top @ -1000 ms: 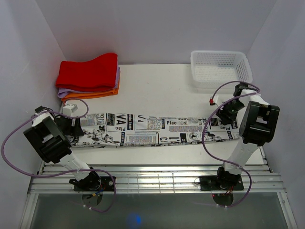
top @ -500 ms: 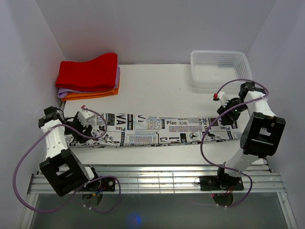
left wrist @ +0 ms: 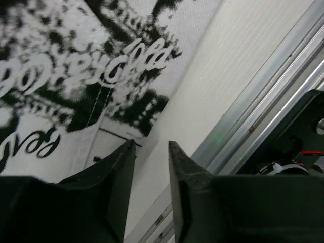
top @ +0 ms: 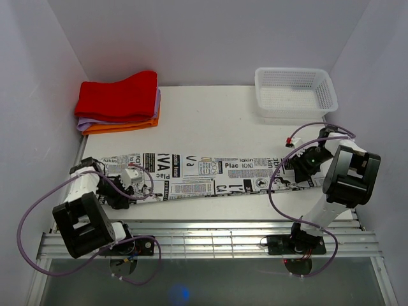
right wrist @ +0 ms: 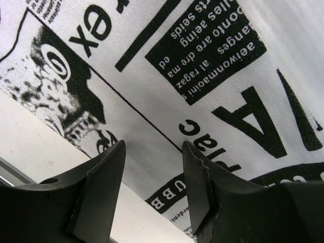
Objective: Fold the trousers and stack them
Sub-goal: Fold the trousers
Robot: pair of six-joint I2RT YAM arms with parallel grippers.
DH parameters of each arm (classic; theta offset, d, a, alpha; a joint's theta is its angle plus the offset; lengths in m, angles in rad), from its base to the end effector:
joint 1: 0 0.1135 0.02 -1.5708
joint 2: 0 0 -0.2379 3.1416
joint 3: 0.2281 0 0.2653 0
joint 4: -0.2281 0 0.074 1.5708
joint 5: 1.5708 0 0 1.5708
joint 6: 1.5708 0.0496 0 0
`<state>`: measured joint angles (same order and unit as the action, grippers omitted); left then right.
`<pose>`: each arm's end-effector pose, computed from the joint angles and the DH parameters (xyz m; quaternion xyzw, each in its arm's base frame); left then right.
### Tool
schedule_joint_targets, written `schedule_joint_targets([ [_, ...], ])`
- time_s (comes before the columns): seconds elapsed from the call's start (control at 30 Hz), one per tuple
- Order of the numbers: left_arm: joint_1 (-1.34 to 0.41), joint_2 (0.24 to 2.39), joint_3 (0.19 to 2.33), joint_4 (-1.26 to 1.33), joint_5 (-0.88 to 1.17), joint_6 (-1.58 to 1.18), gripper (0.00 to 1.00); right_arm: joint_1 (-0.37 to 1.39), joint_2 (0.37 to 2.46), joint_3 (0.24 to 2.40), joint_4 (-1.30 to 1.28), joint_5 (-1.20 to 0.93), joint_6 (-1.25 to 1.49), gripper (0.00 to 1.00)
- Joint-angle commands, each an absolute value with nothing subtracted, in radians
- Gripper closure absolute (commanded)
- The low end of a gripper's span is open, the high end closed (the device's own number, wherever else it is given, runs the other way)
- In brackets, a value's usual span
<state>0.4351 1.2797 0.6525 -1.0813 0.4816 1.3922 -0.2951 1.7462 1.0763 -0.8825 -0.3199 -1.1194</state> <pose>0.1729 0.0550 0.1215 0.4316 0.8676 -0.1982 0.1476 0.2950 -0.0734 0.1133 -0.3968 0.9039 0.1152 0.1104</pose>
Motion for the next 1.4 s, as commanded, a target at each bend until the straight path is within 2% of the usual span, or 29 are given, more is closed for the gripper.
schedule_joint_targets([
  [0.0, 0.440, 1.223, 0.780, -1.234, 0.594, 1.466, 0.54, -0.379, 1.780, 0.993, -0.842, -0.109, -1.150, 0.45],
  [0.03, 0.440, 1.218, 0.823, -1.300, 0.641, 1.471, 0.41, -0.393, 1.761, 0.989, -0.845, -0.100, -1.179, 0.44],
  [0.13, 0.440, 1.239, 1.012, -1.338, 0.808, 1.377, 0.24, -0.442, 1.727, 0.974, -0.864, -0.069, -1.233, 0.45],
  [0.23, 0.440, 1.320, 1.185, -1.266, 0.943, 1.246, 0.16, -0.468, 1.680, 0.977, -0.907, -0.097, -1.316, 0.43],
  [0.27, 0.436, 1.345, 1.218, -1.228, 0.965, 1.127, 0.13, -0.469, 1.669, 0.989, -0.920, -0.115, -1.342, 0.41],
  [0.37, 0.382, 1.458, 1.287, -1.025, 0.962, 0.895, 0.12, -0.456, 1.658, 1.130, -1.041, -0.292, -1.324, 0.34],
  [0.4, 0.347, 1.488, 1.301, -0.944, 0.948, 0.861, 0.12, -0.439, 1.664, 1.181, -1.131, -0.410, -1.318, 0.26],
  [0.43, 0.331, 1.518, 1.305, -0.908, 0.933, 0.838, 0.12, -0.424, 1.675, 1.275, -1.162, -0.467, -1.309, 0.11],
  [0.47, 0.316, 1.579, 1.307, -0.873, 0.917, 0.798, 0.12, -0.408, 1.680, 1.317, -1.187, -0.515, -1.295, 0.09],
  [0.6, 0.255, 1.756, 1.370, -0.796, 0.933, 0.772, 0.12, -0.260, 1.686, 1.448, -1.192, -0.727, -1.162, 0.07],
  [0.8, 0.207, 1.956, 1.468, -0.827, 0.968, 0.824, 0.14, -0.025, 1.697, 1.477, -0.918, -0.837, -0.875, 0.08],
  [0.9, 0.195, 1.997, 1.476, -0.891, 0.995, 0.879, 0.20, 0.084, 1.732, 1.482, -0.770, -0.876, -0.731, 0.09],
  [1.13, 0.183, 2.056, 1.441, -0.985, 1.045, 0.976, 0.58, 0.279, 1.896, 1.531, -0.450, -0.953, -0.407, 0.14],
  [1.17, 0.180, 2.039, 1.427, -0.991, 1.054, 0.991, 0.68, 0.317, 1.916, 1.540, -0.418, -0.971, -0.341, 0.14],
  [1.23, 0.179, 2.007, 1.410, -0.992, 1.081, 0.996, 0.77, 0.354, 1.985, 1.584, -0.361, -0.988, -0.296, 0.15],
  [1.27, 0.179, 1.973, 1.402, -0.992, 1.086, 1.000, 0.87, 0.392, 2.006, 1.606, -0.356, -0.991, -0.287, 0.15],
  [1.37, 0.178, 1.895, 1.365, -0.991, 1.082, 1.034, 0.98, 0.464, 2.075, 1.663, -0.333, -0.965, -0.290, 0.15],
])
